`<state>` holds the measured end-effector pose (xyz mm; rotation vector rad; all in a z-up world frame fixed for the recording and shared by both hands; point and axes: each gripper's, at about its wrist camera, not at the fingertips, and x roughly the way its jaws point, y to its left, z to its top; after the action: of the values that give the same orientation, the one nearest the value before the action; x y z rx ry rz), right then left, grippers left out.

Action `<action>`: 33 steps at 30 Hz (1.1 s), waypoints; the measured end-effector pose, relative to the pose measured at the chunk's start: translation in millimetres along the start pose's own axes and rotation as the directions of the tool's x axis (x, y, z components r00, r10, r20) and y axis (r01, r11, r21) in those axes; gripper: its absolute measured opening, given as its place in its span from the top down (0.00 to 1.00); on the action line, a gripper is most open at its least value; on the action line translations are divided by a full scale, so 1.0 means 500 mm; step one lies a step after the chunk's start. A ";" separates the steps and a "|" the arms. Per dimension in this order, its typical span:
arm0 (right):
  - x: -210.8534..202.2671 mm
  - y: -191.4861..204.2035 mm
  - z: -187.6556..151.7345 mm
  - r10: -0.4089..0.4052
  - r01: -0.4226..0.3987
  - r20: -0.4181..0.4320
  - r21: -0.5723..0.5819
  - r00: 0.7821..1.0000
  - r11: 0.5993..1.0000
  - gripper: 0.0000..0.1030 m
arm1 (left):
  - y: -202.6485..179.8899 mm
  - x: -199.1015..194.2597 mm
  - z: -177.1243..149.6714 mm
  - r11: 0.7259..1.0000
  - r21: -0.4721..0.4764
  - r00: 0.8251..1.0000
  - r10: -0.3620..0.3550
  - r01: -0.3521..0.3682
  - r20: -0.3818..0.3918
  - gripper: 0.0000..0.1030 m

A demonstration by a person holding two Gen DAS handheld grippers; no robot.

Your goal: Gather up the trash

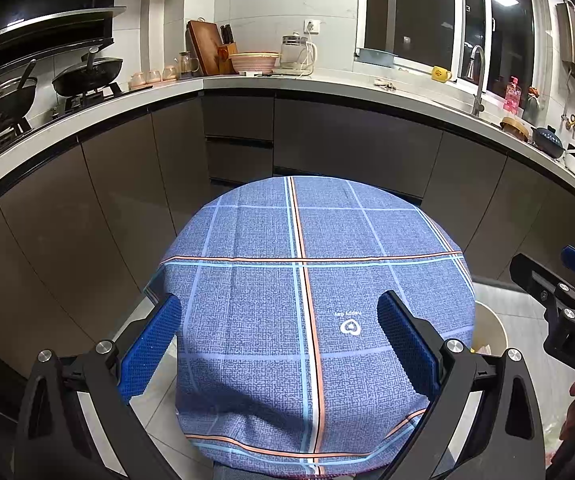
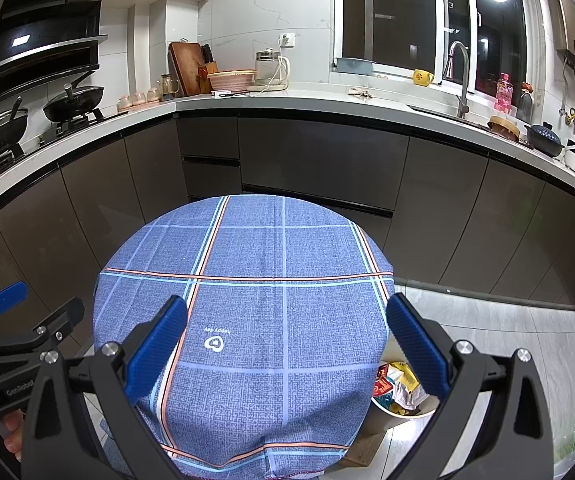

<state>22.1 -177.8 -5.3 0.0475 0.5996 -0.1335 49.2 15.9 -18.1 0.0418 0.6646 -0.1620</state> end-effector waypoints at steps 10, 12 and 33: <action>0.001 0.001 0.000 -0.001 0.001 -0.002 0.001 1.000 1.000 0.03 | -0.001 0.005 0.007 1.000 0.009 1.000 -0.005 0.005 0.002 0.08; 0.001 0.000 -0.002 -0.003 0.003 -0.002 0.003 1.000 1.000 0.03 | -0.001 0.004 0.007 1.000 0.008 1.000 -0.005 0.005 0.003 0.08; 0.002 0.000 -0.001 -0.003 0.003 -0.005 0.002 1.000 1.000 0.03 | -0.001 0.006 0.008 1.000 0.010 1.000 -0.006 0.006 0.004 0.08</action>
<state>22.4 -177.8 -6.3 0.0494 0.6040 -0.1369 53.9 14.6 -17.0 0.0494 0.6596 -0.1712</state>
